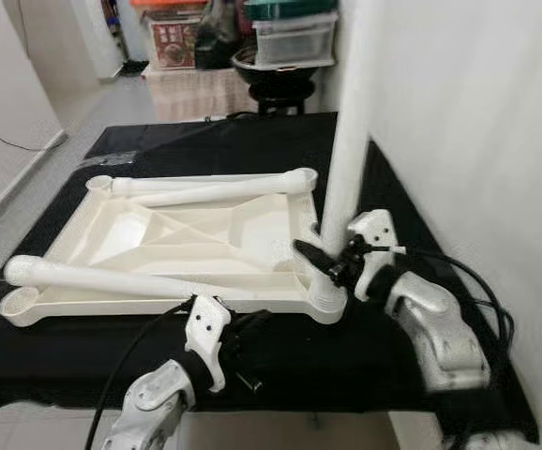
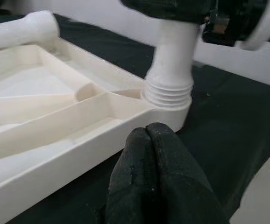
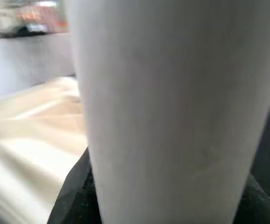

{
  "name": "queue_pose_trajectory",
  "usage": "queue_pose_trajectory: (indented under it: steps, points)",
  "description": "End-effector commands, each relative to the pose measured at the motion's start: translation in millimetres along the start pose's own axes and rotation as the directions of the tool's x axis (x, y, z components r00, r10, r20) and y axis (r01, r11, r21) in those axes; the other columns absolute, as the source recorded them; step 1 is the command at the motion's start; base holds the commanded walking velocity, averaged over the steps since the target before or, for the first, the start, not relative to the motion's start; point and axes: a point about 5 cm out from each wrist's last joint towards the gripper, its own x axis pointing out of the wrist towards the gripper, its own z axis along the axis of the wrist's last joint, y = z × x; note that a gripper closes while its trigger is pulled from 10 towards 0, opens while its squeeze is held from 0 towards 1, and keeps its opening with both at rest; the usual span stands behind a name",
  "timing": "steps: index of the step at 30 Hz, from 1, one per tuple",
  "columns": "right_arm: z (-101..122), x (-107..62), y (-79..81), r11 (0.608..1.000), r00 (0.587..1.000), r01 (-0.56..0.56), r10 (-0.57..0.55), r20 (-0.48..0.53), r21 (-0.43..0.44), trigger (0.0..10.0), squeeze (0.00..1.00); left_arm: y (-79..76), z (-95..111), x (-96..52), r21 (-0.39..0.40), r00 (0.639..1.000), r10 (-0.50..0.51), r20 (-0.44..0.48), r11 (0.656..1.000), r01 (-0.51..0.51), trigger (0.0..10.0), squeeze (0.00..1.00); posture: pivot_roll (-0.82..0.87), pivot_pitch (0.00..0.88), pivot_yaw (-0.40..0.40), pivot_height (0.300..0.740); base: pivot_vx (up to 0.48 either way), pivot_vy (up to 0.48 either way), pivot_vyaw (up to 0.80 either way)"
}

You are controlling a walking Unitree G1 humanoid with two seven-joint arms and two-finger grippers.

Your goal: Building children table

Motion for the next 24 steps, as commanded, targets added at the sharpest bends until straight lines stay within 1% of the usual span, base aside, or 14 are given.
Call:
queue_pose_trajectory:
  steps: [1,4,5,7,12,13,14,17,18,19,20,21,22,24]
  points:
    - [-39.7,-12.5,0.0,0.989,0.973,0.139,-0.128,-0.192,0.042,0.0,0.00,4.5,-1.0,-2.8,-0.013,1.000,0.005,-0.012,1.000,-0.006,10.0,0.00,-0.12,0.117,0.046,0.740,0.000,0.000,0.00]
    - [-44.5,-12.5,3.0,0.991,0.971,0.127,-0.115,-0.209,0.044,0.0,0.00,4.6,-1.2,-2.5,-0.020,1.000,0.002,-0.012,1.000,-0.002,10.0,0.00,-0.12,0.114,0.038,0.740,0.000,0.000,0.00]
    - [-45.8,-10.8,7.9,0.996,0.974,0.085,-0.082,-0.213,0.009,0.0,0.00,4.8,-1.3,-2.0,-0.026,1.000,-0.002,-0.012,1.000,0.002,10.0,0.00,-0.11,0.114,0.034,0.740,0.000,0.000,0.00]
    - [-46.5,-10.9,10.0,0.997,0.974,0.076,-0.075,-0.215,-0.005,0.0,0.00,5.3,-1.3,-1.8,-0.032,1.000,0.005,-0.008,0.999,-0.005,10.0,0.00,-0.12,0.115,0.039,0.740,0.000,0.000,0.00]
    - [-46.2,-11.6,11.7,0.998,0.976,0.062,-0.059,-0.210,0.008,0.0,0.00,6.3,-0.9,-1.5,-0.038,1.000,0.018,-0.001,0.999,-0.018,10.0,0.00,-0.12,0.115,0.040,0.740,0.000,0.000,0.00]
    - [-40.5,-10.2,13.2,0.998,0.983,0.040,-0.030,-0.183,0.052,10.0,1.00,6.2,-1.1,-1.1,-0.038,1.000,0.018,-0.002,0.999,-0.018,10.0,0.00,-0.11,0.110,0.038,0.740,0.000,0.000,0.00]
    - [-40.5,-10.2,13.2,0.998,0.983,0.040,-0.030,-0.183,0.052,10.0,1.00,6.2,-1.1,-1.1,-0.038,1.000,0.018,-0.002,0.999,-0.018,10.0,0.00,-0.11,0.110,0.038,0.740,0.000,0.000,0.00]
    - [-23.0,-4.3,19.1,0.991,0.990,-0.078,0.091,-0.111,0.113,10.0,1.00,5.8,-1.6,-0.2,-0.038,1.000,0.013,-0.005,0.999,-0.013,10.0,0.00,-0.11,0.107,0.035,0.740,0.000,0.000,0.00]
    - [-23.0,-4.3,19.1,0.991,0.990,-0.078,0.091,-0.111,0.113,10.0,1.00,5.8,-1.6,-0.2,-0.038,1.000,0.013,-0.005,0.999,-0.013,10.0,0.00,-0.11,0.107,0.035,0.740,0.000,0.000,0.00]
    - [-9.8,-1.0,20.3,0.977,0.980,-0.182,0.189,-0.066,0.109,10.0,1.00,5.7,-1.7,0.1,-0.037,1.000,0.012,-0.006,0.999,-0.012,10.0,0.00,-0.11,0.106,0.035,0.740,0.000,0.000,0.00]
    - [4.2,0.6,18.4,0.948,0.948,-0.315,0.317,-0.040,0.055,10.0,1.00,5.8,-1.7,0.5,-0.037,1.000,0.012,-0.007,0.999,-0.013,10.0,0.00,-0.10,0.101,0.032,0.740,0.000,0.000,0.00]
    - [4.2,0.6,18.4,0.948,0.948,-0.315,0.317,-0.040,0.055,10.0,1.00,5.8,-1.7,0.5,-0.037,1.000,0.012,-0.007,0.999,-0.013,10.0,0.00,-0.10,0.101,0.032,0.740,0.000,0.000,0.00]
    - [12.8,0.7,16.7,0.918,0.917,-0.397,0.397,-0.034,0.013,10.0,0.83,5.8,-1.8,0.7,-0.036,1.000,0.013,-0.007,0.999,-0.013,10.0,0.00,-0.10,0.101,0.032,0.740,0.000,0.000,0.00]
    - [21.0,-4.4,9.3,0.796,0.797,-0.602,0.595,-0.106,-0.064,10.0,0.00,5.8,-2.0,1.3,-0.034,1.000,0.013,-0.007,0.999,-0.014,10.0,0.00,-0.09,0.094,0.025,0.740,0.000,0.000,0.00]
